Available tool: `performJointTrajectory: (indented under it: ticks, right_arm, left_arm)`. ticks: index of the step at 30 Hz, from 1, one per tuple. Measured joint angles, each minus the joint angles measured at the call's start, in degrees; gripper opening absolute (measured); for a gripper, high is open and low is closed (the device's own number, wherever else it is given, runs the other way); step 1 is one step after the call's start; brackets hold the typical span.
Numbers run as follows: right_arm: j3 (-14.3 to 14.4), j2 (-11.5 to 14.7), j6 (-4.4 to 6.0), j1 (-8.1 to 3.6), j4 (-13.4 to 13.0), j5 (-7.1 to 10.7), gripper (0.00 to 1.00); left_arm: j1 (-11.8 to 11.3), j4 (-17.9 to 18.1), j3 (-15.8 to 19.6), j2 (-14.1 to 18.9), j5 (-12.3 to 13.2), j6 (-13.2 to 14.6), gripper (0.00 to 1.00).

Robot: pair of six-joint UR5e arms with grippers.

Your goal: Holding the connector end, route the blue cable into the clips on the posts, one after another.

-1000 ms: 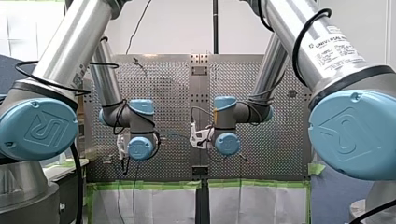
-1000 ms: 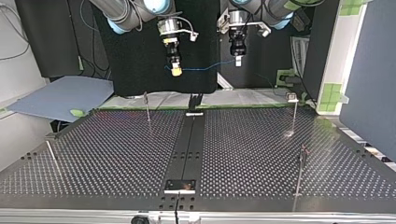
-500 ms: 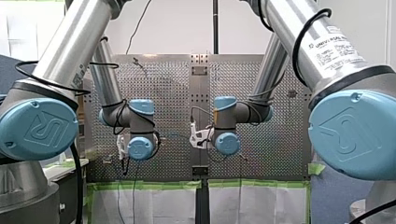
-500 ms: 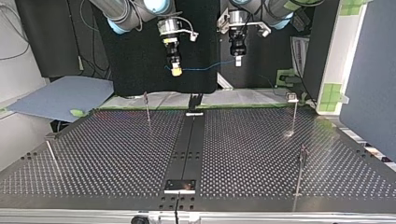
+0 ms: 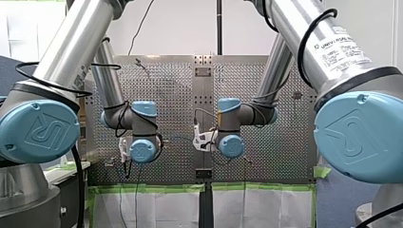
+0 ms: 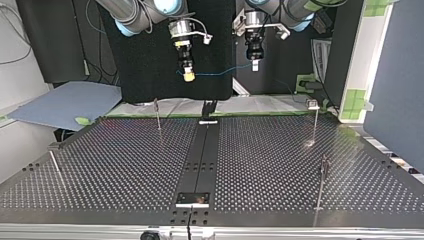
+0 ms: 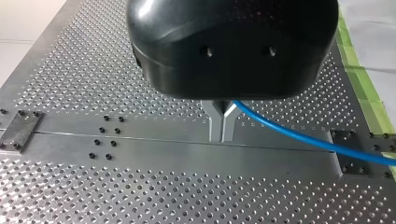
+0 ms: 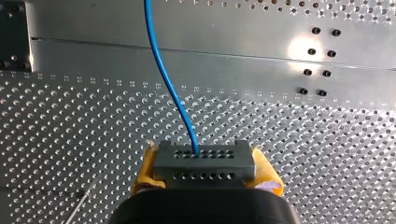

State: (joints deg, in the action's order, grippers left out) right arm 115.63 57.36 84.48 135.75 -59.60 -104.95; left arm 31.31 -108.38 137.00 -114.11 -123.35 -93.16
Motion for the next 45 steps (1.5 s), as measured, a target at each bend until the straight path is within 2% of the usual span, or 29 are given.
performJointTrajectory:
  ticks: [27,34,45]
  right_arm:
    - [0.00,0.00,0.00,0.03,0.00,0.00,0.00]
    - [0.00,0.00,0.00,0.08,0.00,0.00,0.00]
    - [0.00,0.00,0.00,0.08,0.00,0.00,0.00]
  left_arm:
    - [-0.03,-0.05,0.00,-0.06,0.05,0.04,0.00]
    - [-0.33,-1.58,0.07,-2.23,0.25,0.25,0.00]
    - [-0.35,-1.76,0.09,-2.62,0.26,0.26,0.00]
